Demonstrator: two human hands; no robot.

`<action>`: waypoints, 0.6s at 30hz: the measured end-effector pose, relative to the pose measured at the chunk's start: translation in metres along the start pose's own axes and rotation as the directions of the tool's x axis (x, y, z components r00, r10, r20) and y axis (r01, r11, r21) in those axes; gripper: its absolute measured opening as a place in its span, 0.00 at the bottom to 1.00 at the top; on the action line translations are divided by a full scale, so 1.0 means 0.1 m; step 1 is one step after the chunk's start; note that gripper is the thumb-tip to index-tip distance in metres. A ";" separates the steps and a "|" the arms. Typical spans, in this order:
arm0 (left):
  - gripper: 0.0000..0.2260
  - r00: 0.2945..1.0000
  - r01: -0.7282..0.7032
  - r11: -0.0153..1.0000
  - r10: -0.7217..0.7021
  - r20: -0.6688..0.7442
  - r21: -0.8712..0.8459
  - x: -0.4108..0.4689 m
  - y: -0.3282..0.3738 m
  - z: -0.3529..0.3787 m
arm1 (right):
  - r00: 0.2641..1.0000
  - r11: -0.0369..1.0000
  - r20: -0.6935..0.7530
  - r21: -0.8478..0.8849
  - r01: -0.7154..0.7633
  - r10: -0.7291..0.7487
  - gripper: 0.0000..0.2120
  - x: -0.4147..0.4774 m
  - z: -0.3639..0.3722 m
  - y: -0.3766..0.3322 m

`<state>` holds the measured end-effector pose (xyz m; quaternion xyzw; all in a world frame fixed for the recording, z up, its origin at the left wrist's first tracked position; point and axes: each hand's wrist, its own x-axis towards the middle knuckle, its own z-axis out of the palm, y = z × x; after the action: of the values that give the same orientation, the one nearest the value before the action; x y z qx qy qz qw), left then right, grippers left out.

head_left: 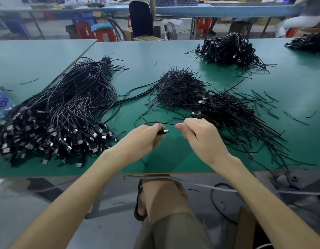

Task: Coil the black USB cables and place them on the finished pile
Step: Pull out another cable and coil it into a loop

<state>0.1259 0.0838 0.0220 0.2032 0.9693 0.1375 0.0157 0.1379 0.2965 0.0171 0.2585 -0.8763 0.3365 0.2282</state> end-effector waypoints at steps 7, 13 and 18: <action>0.15 0.973 -0.166 0.829 0.050 -0.224 -0.534 -0.05 0.02 0.06 | 0.999 0.979 -0.026 0.199 -0.042 0.048 0.21 -0.01 0.09 -0.07; 0.13 0.980 -0.194 0.587 0.078 -0.184 -0.786 -0.13 0.10 0.04 | 0.996 0.952 -0.065 0.303 -0.037 0.059 0.21 0.01 0.10 -0.15; 0.18 0.977 -0.184 0.314 0.162 -0.138 -0.932 -0.14 0.05 0.07 | 0.998 0.947 -0.056 0.322 -0.009 0.029 0.21 0.03 0.08 -0.26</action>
<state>0.1409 0.0845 0.0166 0.2575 0.6848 0.6735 0.1059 0.1500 0.2738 0.0258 0.2736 -0.8049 0.4846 0.2058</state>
